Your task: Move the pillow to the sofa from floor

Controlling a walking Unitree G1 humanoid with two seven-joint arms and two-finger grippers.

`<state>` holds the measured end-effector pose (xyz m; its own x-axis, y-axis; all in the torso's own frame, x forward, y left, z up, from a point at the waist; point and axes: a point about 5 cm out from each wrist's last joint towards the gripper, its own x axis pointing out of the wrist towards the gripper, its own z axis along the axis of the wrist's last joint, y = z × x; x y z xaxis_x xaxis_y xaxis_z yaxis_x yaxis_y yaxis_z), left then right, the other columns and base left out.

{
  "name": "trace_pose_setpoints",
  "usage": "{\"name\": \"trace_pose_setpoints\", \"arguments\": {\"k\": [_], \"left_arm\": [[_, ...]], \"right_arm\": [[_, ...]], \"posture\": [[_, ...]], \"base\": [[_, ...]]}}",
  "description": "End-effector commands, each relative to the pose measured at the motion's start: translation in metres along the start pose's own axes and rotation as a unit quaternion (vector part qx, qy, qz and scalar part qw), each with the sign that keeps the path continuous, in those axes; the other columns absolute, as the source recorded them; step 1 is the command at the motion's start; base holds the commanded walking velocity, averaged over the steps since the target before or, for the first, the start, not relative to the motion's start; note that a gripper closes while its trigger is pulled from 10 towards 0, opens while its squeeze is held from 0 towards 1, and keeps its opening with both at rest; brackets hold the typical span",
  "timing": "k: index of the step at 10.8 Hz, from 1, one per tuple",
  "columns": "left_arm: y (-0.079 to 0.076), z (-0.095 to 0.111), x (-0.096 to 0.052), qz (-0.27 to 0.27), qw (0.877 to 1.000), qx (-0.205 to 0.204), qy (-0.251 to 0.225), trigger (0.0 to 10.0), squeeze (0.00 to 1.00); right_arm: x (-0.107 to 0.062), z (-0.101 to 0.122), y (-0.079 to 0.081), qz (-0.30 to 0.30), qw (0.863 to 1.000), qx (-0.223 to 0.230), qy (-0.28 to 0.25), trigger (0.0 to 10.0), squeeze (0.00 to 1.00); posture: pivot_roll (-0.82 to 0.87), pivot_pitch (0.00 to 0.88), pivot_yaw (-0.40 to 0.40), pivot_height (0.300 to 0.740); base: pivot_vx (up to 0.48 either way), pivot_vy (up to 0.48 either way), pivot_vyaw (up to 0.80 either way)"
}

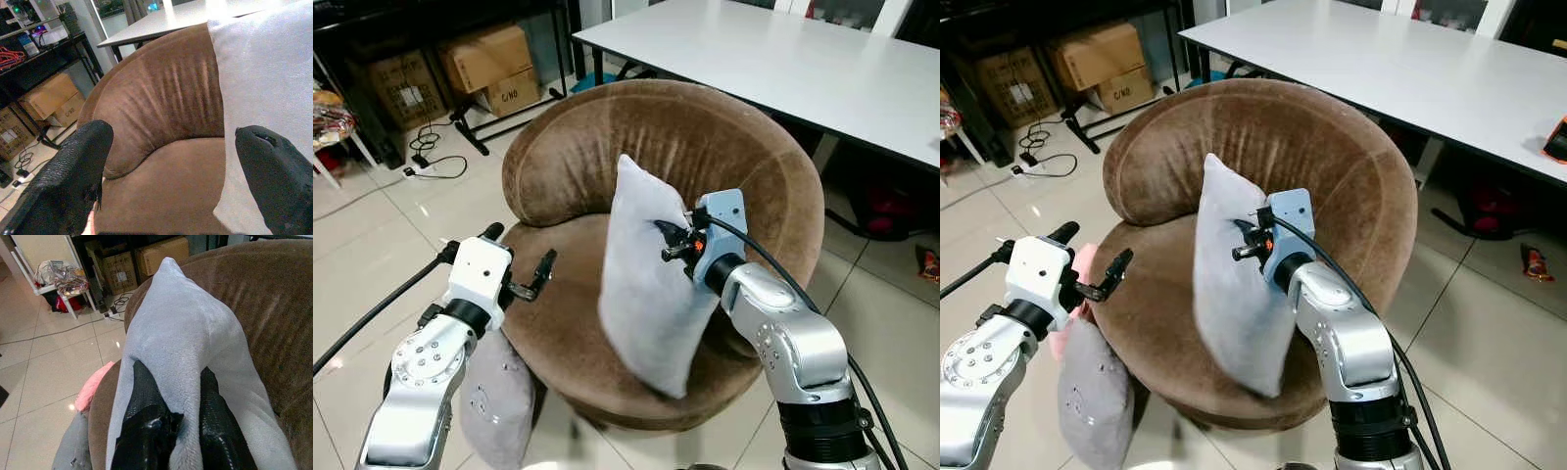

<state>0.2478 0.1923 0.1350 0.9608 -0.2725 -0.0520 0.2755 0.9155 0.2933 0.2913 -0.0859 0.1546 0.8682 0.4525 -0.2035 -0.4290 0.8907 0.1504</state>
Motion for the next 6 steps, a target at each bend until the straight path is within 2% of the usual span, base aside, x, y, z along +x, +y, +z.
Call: {"name": "trace_pose_setpoints", "arguments": {"k": [1,6], "left_arm": [[0.0035,-0.0007,0.0002,0.004,1.000,0.001,0.000,10.0,0.58],[0.0031,-0.0010,0.0002,-0.001,1.000,-0.001,0.000,10.0,0.58]], "right_arm": [[0.0002,0.0125,0.0050,0.015,0.999,-0.012,-0.033,10.0,0.00],[0.0007,0.0108,0.0076,0.021,0.999,-0.021,-0.029,10.0,0.00]], "posture": [[-0.08,0.000,0.051,0.740],[-0.08,0.000,0.052,0.740]], "base": [[0.274,0.000,0.00],[0.322,0.000,0.00]]}}
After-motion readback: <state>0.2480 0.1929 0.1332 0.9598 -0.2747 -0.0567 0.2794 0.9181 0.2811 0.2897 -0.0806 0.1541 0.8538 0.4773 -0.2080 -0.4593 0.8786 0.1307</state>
